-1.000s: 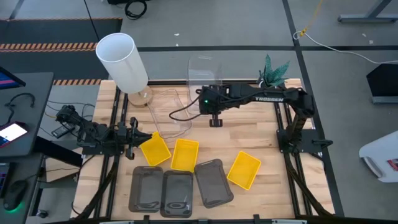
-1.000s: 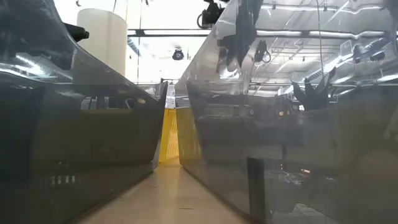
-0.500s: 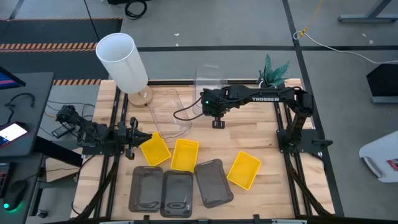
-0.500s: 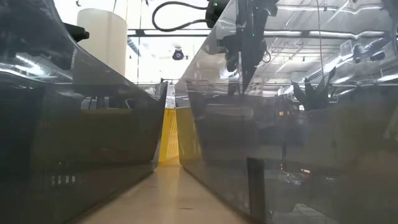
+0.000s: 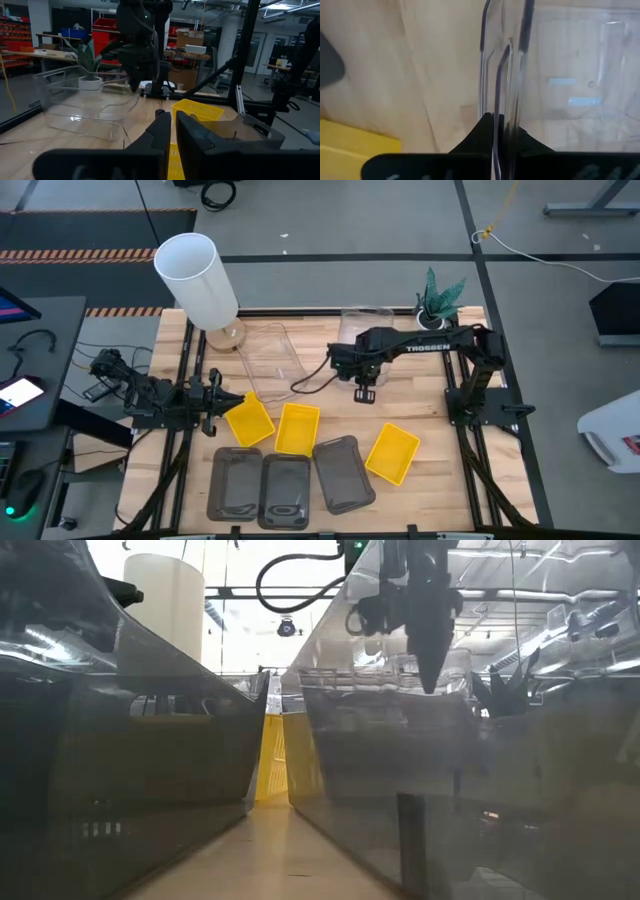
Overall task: Stack baskets by color
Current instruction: Stack the bottom transparent bin on top of the top transparent bin
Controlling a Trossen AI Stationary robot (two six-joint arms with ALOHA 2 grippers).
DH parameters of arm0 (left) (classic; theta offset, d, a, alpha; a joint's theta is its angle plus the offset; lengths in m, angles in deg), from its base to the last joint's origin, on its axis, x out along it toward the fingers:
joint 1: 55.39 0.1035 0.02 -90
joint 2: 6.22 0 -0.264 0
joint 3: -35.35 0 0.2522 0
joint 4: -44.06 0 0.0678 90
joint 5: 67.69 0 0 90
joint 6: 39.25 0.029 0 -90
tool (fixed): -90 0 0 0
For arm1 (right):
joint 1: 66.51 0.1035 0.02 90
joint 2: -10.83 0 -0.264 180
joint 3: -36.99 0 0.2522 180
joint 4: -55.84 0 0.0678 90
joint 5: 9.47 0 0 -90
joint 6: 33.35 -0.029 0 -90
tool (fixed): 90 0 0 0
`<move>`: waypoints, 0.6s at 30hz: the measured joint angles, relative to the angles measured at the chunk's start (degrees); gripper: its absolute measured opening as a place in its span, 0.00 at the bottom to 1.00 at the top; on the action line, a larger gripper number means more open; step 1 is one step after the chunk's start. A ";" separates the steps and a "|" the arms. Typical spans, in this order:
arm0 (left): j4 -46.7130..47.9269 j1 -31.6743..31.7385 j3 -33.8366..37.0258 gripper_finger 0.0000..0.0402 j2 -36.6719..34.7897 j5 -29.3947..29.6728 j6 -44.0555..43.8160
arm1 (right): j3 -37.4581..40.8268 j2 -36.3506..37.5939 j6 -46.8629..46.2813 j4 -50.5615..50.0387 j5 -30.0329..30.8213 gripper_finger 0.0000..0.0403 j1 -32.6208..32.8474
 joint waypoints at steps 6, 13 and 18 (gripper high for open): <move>0.00 0.02 0.00 0.07 -0.01 0.02 0.00 | 0.00 0.00 -1.78 -0.54 -0.19 0.05 0.70; -0.01 0.00 0.01 0.07 0.00 0.01 0.00 | -0.02 0.00 -2.16 -0.56 -0.32 0.05 0.85; 0.00 0.00 0.00 0.09 -0.01 0.02 0.00 | -0.07 0.00 -2.28 -0.93 -0.36 0.12 0.96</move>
